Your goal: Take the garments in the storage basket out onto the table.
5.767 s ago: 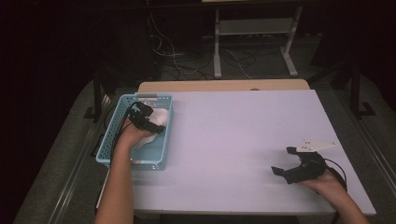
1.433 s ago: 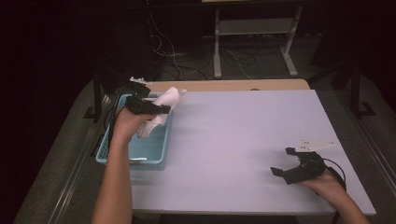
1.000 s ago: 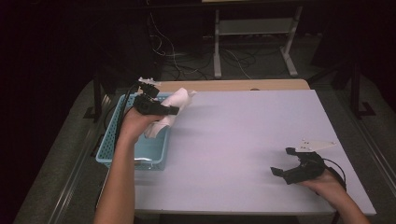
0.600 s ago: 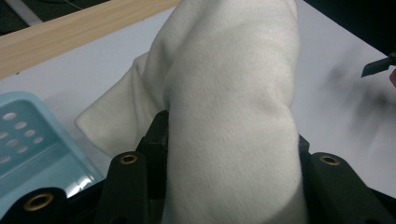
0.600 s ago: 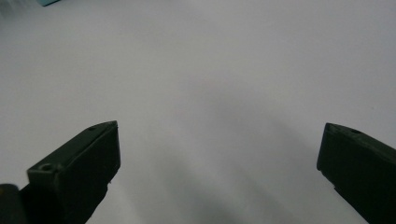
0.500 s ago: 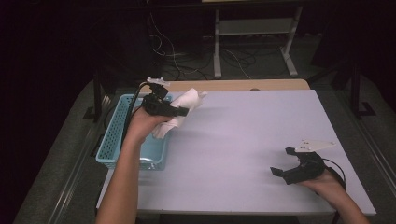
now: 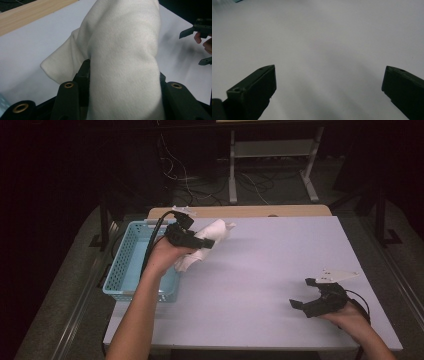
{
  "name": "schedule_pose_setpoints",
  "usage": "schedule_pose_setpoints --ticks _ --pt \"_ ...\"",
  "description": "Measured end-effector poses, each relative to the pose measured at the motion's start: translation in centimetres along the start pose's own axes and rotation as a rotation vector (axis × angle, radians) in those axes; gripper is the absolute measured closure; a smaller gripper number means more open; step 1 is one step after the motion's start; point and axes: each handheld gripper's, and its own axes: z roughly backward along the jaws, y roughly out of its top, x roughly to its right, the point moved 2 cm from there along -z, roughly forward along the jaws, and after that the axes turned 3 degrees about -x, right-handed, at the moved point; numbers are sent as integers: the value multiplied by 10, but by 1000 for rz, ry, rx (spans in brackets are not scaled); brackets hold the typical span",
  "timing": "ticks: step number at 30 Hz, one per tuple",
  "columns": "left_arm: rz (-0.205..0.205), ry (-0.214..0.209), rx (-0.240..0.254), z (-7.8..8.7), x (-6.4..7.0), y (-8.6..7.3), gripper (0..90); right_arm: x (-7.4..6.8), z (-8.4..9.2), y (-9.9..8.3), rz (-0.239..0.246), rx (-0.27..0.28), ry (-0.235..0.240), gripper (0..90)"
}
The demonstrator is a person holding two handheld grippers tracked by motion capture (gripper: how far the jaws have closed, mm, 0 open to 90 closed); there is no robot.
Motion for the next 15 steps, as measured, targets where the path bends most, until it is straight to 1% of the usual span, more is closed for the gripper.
schedule_pose_setpoints --ticks 5,9,15 --pt "-10 -18 -2 -8 7 2 504 0 0 0 0 2 2 0" --pt "-22 -21 -6 -15 14 4 503 0 1 0 -1 4 3 0" --pt "-29 -31 -7 -24 22 5 503 0 0 0 4 2 4 0"
